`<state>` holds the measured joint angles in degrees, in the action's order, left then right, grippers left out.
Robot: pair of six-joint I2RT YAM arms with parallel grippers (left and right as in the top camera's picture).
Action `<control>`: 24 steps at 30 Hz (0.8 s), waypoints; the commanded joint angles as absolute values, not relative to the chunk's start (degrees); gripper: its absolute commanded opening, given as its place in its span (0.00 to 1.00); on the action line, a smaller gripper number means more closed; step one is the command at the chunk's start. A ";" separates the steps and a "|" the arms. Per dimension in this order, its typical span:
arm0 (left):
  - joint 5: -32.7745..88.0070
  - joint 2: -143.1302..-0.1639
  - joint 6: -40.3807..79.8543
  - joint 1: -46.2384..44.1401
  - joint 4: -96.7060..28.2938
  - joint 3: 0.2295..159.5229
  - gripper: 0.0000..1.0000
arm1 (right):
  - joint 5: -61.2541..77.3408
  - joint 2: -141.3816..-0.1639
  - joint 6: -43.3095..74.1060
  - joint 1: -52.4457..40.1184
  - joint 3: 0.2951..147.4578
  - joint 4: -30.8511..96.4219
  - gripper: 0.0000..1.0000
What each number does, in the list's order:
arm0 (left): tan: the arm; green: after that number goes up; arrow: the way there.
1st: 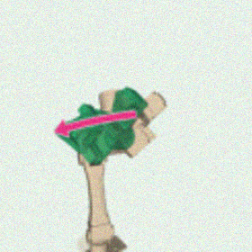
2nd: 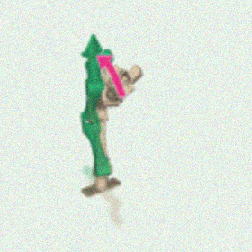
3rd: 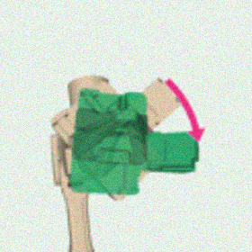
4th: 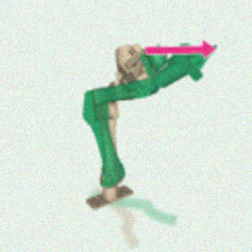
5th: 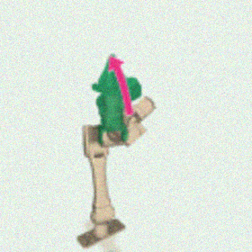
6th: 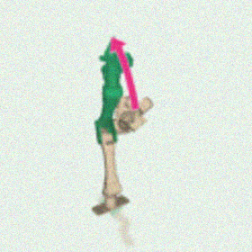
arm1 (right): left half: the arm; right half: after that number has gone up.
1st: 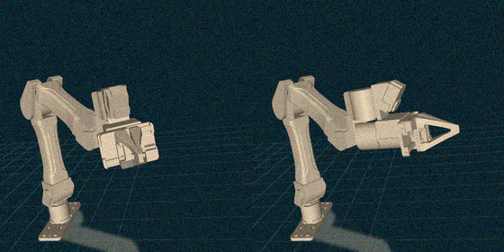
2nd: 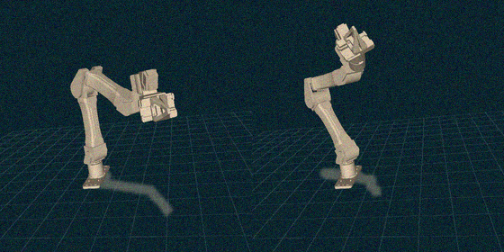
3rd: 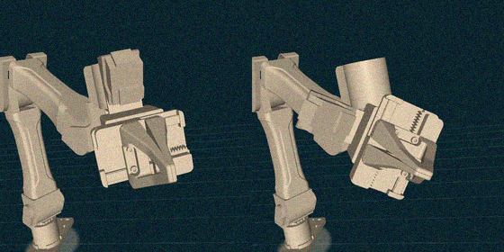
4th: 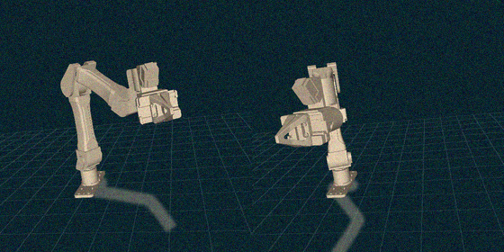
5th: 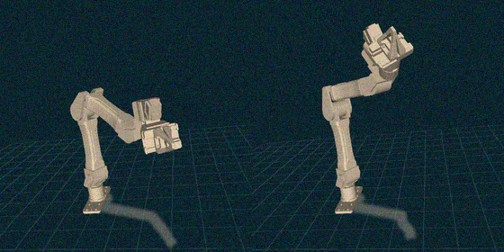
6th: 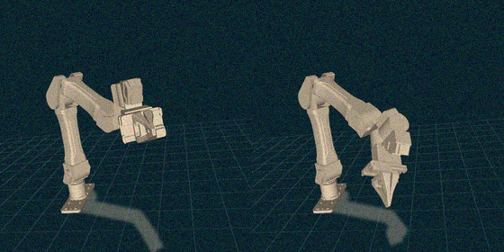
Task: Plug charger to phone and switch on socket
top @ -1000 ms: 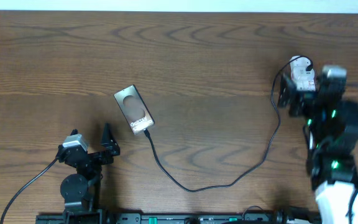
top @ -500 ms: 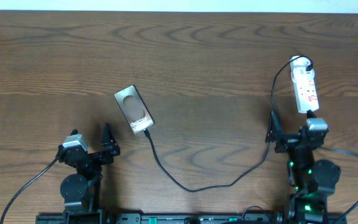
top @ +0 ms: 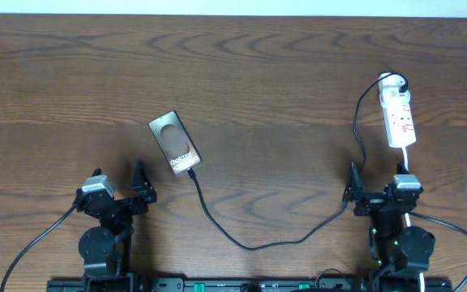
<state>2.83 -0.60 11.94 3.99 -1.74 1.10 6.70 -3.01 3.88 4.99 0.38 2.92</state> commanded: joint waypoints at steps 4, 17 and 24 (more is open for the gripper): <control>1.89 -0.27 11.38 4.23 -4.05 0.23 0.95 | 4.58 -0.32 3.57 4.51 0.32 4.12 0.99; 1.89 -0.27 11.38 4.23 -4.05 0.23 0.95 | 4.60 -0.38 3.60 3.70 0.32 4.05 0.99; 1.89 -0.27 11.38 4.23 -4.05 0.23 0.95 | 4.60 -0.38 3.60 3.70 0.32 4.05 0.99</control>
<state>2.83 -0.60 11.94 3.99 -1.74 1.10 5.28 -0.84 3.88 4.05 0.38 3.68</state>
